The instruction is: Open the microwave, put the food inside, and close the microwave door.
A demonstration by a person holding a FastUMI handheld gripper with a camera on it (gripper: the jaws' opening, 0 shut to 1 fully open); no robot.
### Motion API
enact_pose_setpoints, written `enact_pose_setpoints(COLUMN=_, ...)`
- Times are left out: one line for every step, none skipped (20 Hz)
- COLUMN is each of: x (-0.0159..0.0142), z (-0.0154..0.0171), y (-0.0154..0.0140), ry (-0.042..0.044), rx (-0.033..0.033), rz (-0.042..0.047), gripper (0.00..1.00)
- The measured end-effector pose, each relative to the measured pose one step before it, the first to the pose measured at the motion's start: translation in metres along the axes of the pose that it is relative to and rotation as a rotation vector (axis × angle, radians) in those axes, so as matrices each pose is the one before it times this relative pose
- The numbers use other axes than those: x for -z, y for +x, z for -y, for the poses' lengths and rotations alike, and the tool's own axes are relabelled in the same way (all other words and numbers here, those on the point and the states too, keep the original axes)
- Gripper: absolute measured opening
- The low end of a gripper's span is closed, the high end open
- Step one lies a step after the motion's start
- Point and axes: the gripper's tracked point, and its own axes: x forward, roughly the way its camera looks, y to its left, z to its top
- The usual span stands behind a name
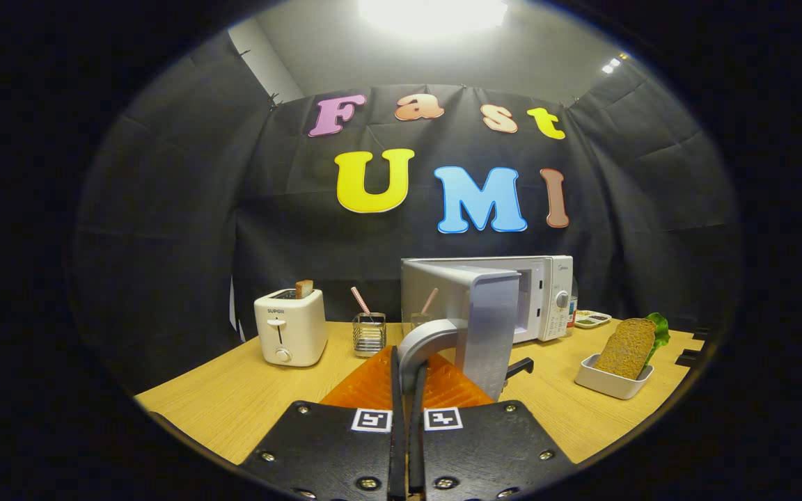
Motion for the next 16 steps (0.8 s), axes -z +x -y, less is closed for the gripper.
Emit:
enact_pose_setpoints(x=0.00054, z=0.00193, y=-0.00181, ry=0.00575, rx=0.01122, rz=-0.00589, gripper=0.04)
enact_pose_setpoints(x=0.00265, z=-0.00036, y=-0.00116, ry=0.00639, rx=0.0039, rz=-0.00634, gripper=0.05)
enact_pose_setpoints(x=0.00295, z=-0.00512, y=-0.00269, ry=0.00384, rx=-0.01568, rz=-0.00962, gripper=0.09)
enact_pose_setpoints(x=0.00098, z=-0.00511, y=-0.00208, ry=-0.00704, rx=-0.01624, rz=-0.00539, gripper=0.13)
enact_pose_setpoints(x=0.00151, z=-0.00224, y=-0.0033, ry=-0.01279, rx=-0.01309, rz=-0.00501, gripper=0.19)
enact_pose_setpoints(x=0.00344, z=-0.00147, y=-0.00283, ry=-0.0135, rx=-0.02219, rz=-0.01027, gripper=0.21)
enact_pose_setpoints(x=0.00267, z=-0.00267, y=-0.00611, ry=-0.00036, rx=-0.03685, rz=-0.01258, gripper=0.23)
enact_pose_setpoints(x=0.00003, z=-0.00493, y=-0.00923, ry=0.00679, rx=-0.05432, rz=0.00034, gripper=0.27)
enact_pose_setpoints(x=-0.00284, z=-0.00249, y=-0.00991, ry=0.01064, rx=-0.05562, rz=0.00869, gripper=0.32)
enact_pose_setpoints(x=-0.00373, z=0.00109, y=-0.01111, ry=0.00593, rx=-0.05065, rz=0.01073, gripper=0.32)
enact_pose_setpoints(x=-0.00644, z=0.00489, y=-0.01299, ry=0.00043, rx=-0.04628, rz=0.02331, gripper=0.35)
enact_pose_setpoints(x=-0.00293, z=0.01177, y=-0.00965, ry=-0.0024, rx=-0.02214, rz=0.0165, gripper=0.51)
enact_pose_setpoints(x=-0.00415, z=0.01361, y=-0.00958, ry=-0.00452, rx=0.00303, rz=0.01292, gripper=0.83)
enact_pose_setpoints(x=-0.00264, z=0.0187, y=-0.0084, ry=-0.00549, rx=0.00593, rz=0.00905, gripper=0.86)
enact_pose_setpoints(x=-0.00289, z=0.01802, y=-0.00742, ry=-0.00724, rx=-0.00056, rz=0.01171, gripper=0.86)
enact_pose_setpoints(x=-0.00016, z=0.02302, y=-0.00778, ry=-0.00627, rx=0.00874, rz=0.00527, gripper=0.86)
